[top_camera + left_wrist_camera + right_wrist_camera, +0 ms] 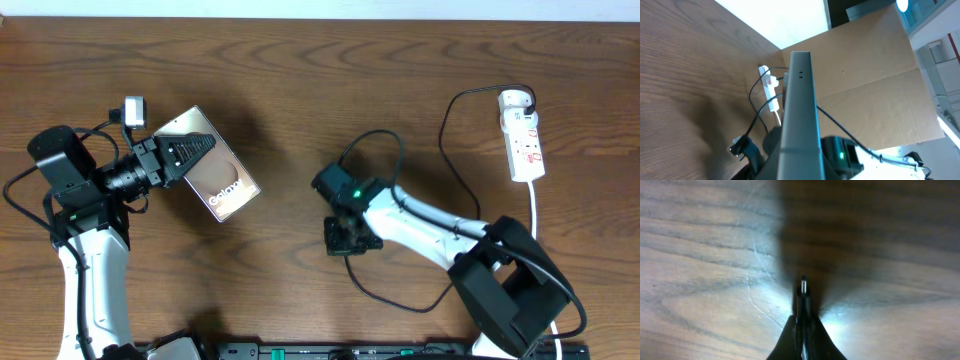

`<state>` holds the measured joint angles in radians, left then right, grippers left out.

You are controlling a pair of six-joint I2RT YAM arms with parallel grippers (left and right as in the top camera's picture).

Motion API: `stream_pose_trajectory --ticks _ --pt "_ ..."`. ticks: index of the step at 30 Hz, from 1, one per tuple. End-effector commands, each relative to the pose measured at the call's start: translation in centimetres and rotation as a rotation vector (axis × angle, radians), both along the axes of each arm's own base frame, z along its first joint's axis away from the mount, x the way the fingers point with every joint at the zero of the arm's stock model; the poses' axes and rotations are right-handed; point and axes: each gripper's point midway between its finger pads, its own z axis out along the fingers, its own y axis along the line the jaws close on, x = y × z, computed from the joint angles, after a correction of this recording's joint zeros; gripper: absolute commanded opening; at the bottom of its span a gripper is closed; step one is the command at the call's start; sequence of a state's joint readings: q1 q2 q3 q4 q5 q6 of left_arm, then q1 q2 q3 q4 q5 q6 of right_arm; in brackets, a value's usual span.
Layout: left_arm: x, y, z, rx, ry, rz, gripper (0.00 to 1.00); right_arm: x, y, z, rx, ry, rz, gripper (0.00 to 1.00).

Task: Plug charger to phone and switch on socket
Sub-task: 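Lift the plug with the right gripper and carry it left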

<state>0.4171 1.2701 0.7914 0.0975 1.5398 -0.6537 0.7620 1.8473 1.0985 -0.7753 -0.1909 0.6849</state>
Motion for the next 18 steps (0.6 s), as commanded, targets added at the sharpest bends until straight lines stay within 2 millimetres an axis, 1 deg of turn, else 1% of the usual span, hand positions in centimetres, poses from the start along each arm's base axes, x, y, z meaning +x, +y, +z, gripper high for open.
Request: stream_pose_trajectory --ticks 1,3,6,8,10,11,12,14,18 --pt "-0.5 -0.2 0.1 -0.010 -0.012 -0.026 0.07 1.7 0.6 1.7 0.081 -0.001 0.086 0.01" --pt "-0.5 -0.2 0.1 -0.011 -0.010 -0.026 0.07 2.3 0.5 2.4 0.120 0.005 0.117 0.01" --pt "-0.5 -0.2 0.1 -0.011 -0.009 -0.026 0.07 2.7 1.1 3.8 0.262 0.037 0.186 0.01" --pt "-0.5 -0.2 0.1 -0.011 -0.009 -0.026 0.07 3.1 1.6 5.2 0.413 0.056 0.237 0.01" --pt "-0.5 -0.2 0.1 -0.011 -0.009 -0.026 0.07 3.6 1.6 7.0 0.589 0.058 0.285 0.01" --pt "-0.5 -0.2 0.1 -0.011 -0.009 -0.026 0.07 3.8 1.4 7.6 0.645 0.057 0.295 0.01" --pt "-0.5 -0.2 0.1 -0.011 -0.009 -0.026 0.07 4.2 0.6 8.8 0.739 0.046 0.312 0.01" --pt "-0.5 -0.2 0.1 -0.011 -0.009 -0.026 0.07 4.5 -0.9 10.0 0.834 0.021 0.334 0.01" --pt "-0.5 -0.2 0.1 -0.011 -0.009 -0.026 0.07 4.1 -3.2 11.3 0.931 -0.030 0.406 0.01"
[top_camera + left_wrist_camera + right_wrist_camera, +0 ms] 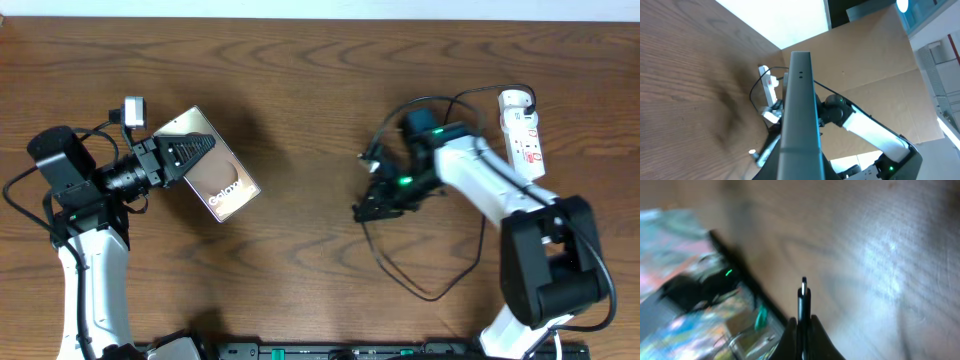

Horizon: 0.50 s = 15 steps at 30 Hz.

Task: Plug charger to phone and switch on socket
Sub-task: 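Lift the plug with the right gripper and carry it left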

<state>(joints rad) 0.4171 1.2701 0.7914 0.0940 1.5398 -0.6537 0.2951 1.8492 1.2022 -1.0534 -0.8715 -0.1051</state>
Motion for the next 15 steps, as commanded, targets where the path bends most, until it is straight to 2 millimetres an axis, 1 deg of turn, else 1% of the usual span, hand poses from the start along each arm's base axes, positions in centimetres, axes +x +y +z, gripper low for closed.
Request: stream_pose_trajectory --ticks 1,4,6,10,15 --pt "-0.5 -0.2 0.2 -0.009 -0.013 -0.025 0.07 0.1 -0.2 3.4 0.292 -0.182 0.127 0.01" --pt "-0.5 -0.2 0.2 -0.009 -0.014 -0.025 0.07 -0.8 -1.0 4.0 0.337 -0.217 0.174 0.01" --pt "-0.5 -0.2 0.2 -0.009 -0.013 -0.025 0.07 -1.4 -1.0 4.4 0.373 -0.241 0.207 0.01" --pt "-0.5 -0.2 0.2 -0.009 -0.014 -0.025 0.07 -1.8 -0.3 5.1 0.441 -0.293 0.245 0.01" --pt "-0.5 -0.2 0.2 -0.009 -0.013 -0.025 0.07 -1.7 1.4 6.1 0.527 -0.339 0.253 0.01"
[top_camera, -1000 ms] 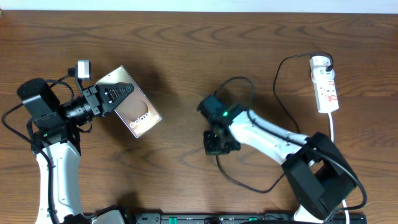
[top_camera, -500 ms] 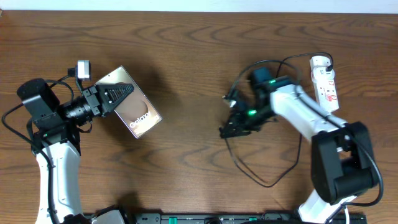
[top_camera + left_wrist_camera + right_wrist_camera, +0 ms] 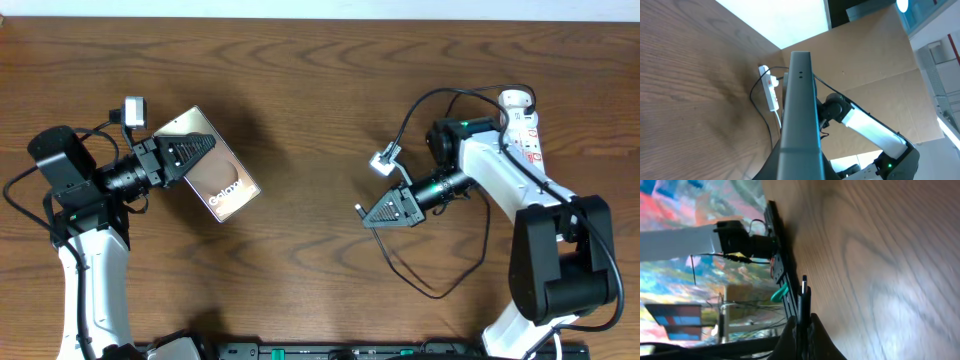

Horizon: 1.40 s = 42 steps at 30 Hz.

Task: Plug charger to phone and switch on socket
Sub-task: 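Lift the plug with the right gripper and carry it left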

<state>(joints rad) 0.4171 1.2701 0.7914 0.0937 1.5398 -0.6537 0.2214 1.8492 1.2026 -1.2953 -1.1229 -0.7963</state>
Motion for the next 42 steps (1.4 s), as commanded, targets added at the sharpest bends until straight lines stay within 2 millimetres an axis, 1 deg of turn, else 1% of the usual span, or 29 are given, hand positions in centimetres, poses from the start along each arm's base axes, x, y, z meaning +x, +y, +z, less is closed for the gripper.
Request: stream_pose_trajectory --ticks 1,7,10,15,16,18,22,24,35,42 --pt "-0.5 -0.2 0.2 -0.009 -0.014 -0.025 0.07 0.2 2.0 1.8 0.147 -0.084 0.029 0.01" --pt "-0.5 -0.2 0.2 -0.009 -0.014 -0.025 0.07 -0.9 4.3 2.2 0.215 -0.067 0.073 0.01" --pt "-0.5 -0.2 0.2 -0.009 -0.014 -0.025 0.07 -1.2 5.4 1.5 0.235 -0.029 0.085 0.01" --pt "-0.5 -0.2 0.2 -0.009 -0.014 -0.025 0.07 -1.4 6.6 0.2 0.274 0.054 0.085 0.01" --pt "-0.5 -0.2 0.2 -0.007 -0.018 -0.026 0.07 -1.5 7.0 -0.3 0.282 0.078 0.086 0.01" --pt "-0.4 -0.1 0.3 -0.002 -0.029 -0.026 0.07 -1.7 7.5 -0.7 0.299 0.096 0.089 0.01" --pt "-0.4 -0.1 0.3 0.004 -0.041 -0.026 0.07 -2.0 8.6 -0.3 0.363 0.082 0.105 0.01" --pt "-0.4 -0.1 0.3 0.006 -0.044 -0.026 0.07 -2.1 9.2 0.4 0.415 0.076 0.110 0.01" --pt "-0.4 -0.1 0.3 0.021 -0.074 -0.027 0.07 -4.1 12.3 0.1 0.414 0.091 0.219 0.01" --pt "-0.4 -0.1 0.3 0.028 -0.087 -0.028 0.08 -4.0 13.8 0.1 0.402 0.117 0.247 0.01"
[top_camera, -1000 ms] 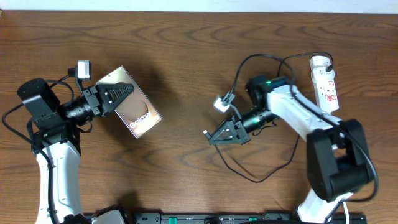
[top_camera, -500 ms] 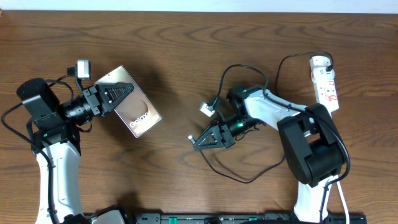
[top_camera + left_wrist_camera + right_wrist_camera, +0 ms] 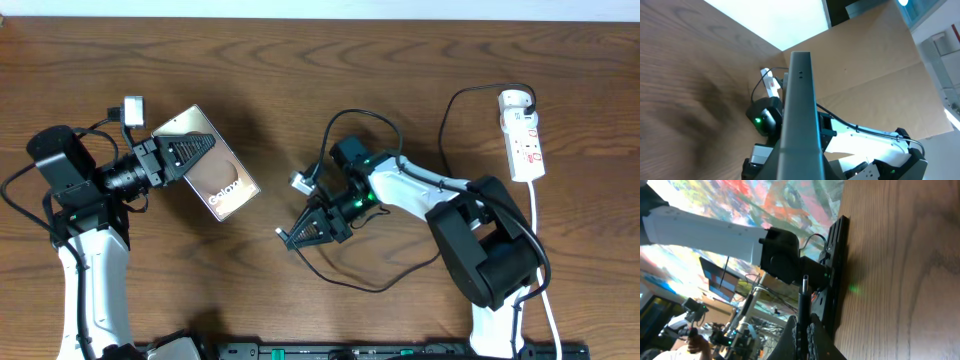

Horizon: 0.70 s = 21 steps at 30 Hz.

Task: Plug charger to phone and switch on socket
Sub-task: 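Lift the plug with the right gripper and carry it left, then bring the plug toward the phone's bottom port held by the left gripper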

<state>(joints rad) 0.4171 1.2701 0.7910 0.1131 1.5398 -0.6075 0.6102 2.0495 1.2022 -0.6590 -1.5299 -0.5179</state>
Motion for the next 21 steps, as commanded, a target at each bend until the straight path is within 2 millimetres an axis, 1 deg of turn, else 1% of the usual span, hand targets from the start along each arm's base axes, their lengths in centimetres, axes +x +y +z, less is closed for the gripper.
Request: stream_pose_trajectory --ticks 1,10,21 --pt "-0.5 -0.2 0.2 0.001 -0.032 -0.027 0.07 -0.2 0.8 0.8 -0.030 0.098 0.022 0.01" --pt "-0.5 -0.2 0.2 0.024 -0.076 -0.028 0.07 -0.2 2.8 1.3 -0.026 0.091 0.060 0.01" --pt "-0.4 -0.1 0.0 0.026 -0.079 -0.027 0.07 0.3 3.3 1.7 -0.015 0.076 0.062 0.01"
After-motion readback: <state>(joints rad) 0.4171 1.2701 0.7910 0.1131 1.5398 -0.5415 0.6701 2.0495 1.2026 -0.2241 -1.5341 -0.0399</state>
